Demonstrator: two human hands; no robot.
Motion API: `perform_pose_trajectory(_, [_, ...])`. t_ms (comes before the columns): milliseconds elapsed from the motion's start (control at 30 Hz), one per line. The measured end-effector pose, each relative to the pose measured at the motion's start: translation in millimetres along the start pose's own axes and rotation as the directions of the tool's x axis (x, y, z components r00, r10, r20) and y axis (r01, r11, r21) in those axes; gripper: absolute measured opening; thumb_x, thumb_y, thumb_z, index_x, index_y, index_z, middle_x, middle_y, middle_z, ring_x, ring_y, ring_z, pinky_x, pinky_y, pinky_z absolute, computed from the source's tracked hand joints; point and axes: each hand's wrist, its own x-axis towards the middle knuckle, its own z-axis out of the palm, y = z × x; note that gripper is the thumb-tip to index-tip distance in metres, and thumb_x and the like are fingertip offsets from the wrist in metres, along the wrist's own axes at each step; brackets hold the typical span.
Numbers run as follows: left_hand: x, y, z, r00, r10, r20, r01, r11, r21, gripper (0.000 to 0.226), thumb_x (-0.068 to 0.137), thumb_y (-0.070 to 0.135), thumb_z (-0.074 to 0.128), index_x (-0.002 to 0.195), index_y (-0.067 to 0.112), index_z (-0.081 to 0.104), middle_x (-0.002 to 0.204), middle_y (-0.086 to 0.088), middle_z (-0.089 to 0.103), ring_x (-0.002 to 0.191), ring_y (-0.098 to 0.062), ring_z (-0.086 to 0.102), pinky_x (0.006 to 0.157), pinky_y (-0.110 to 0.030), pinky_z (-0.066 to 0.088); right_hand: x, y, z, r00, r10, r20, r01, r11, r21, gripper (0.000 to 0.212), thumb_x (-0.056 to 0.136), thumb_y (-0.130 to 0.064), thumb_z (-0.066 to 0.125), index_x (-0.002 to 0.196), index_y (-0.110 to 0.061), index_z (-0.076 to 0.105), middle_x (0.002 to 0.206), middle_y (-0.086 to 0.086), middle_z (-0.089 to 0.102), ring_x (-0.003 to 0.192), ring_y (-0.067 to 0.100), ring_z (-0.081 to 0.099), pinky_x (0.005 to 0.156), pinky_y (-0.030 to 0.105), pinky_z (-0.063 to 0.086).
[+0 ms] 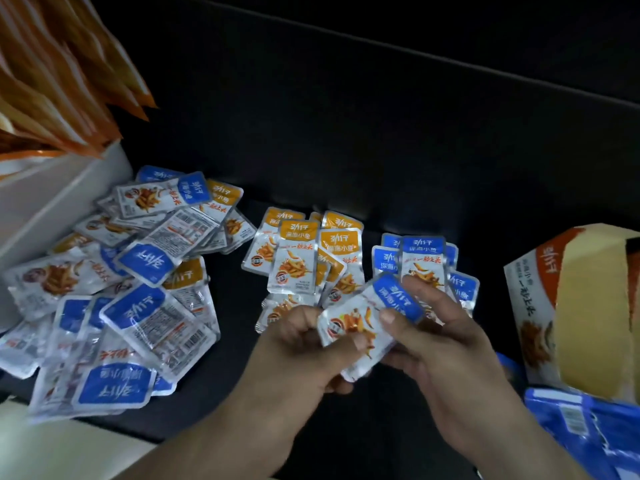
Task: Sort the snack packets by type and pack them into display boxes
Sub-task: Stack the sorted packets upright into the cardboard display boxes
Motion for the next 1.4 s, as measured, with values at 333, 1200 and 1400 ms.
perform_pose_trajectory(333, [2.6,-16.7,4.4,0.995,0.091,-0.04,-0.067,0.909,0.411,0.027,0.092,0.019,0.074,0.11,0.039,0.07,0.101,0.023,0.075,0.094,-0.002,0.073,0.077,-0.021,0.055,44.9,9.6,-59.8,0.945,-0.31,0.105,0.27,0.558,-0.785,0.026,0.09,-0.014,0.078,0.109,-0.032,0.077,0.082,-0.017,0.068,0.069,0.001,0.067,0.061,0.015,0.051])
perform_pose_trajectory(1200, [5.1,-33.6,-174.2,0.835,0.52,0.177,-0.102,-0.169,0.98,0.049,0.096,0.05,0.044,0.128,0.022,0.069,0.149,-0.007,0.057,0.143,-0.037,0.048,0.115,-0.062,0.036,14.8,63.2,43.1,0.884,-0.357,0.301,0.28,-0.111,-0.954,0.053,0.093,-0.052,0.059,0.131,-0.017,0.069,0.152,0.006,0.054,0.147,0.03,0.043,0.11,0.054,0.048])
perform_pose_trajectory(1400, [5.7,-34.3,-158.4,0.792,0.586,0.172,-0.085,-0.174,0.981,0.044,0.083,0.03,0.075,0.125,0.016,0.07,0.149,-0.012,0.055,0.144,-0.04,0.045,0.115,-0.068,0.031,6.4,54.9,21.8,0.982,-0.124,0.144,0.123,-0.162,-0.979,0.068,0.102,-0.053,0.034,0.162,-0.021,0.026,0.172,-0.002,0.008,0.159,0.017,-0.007,0.128,0.037,0.007])
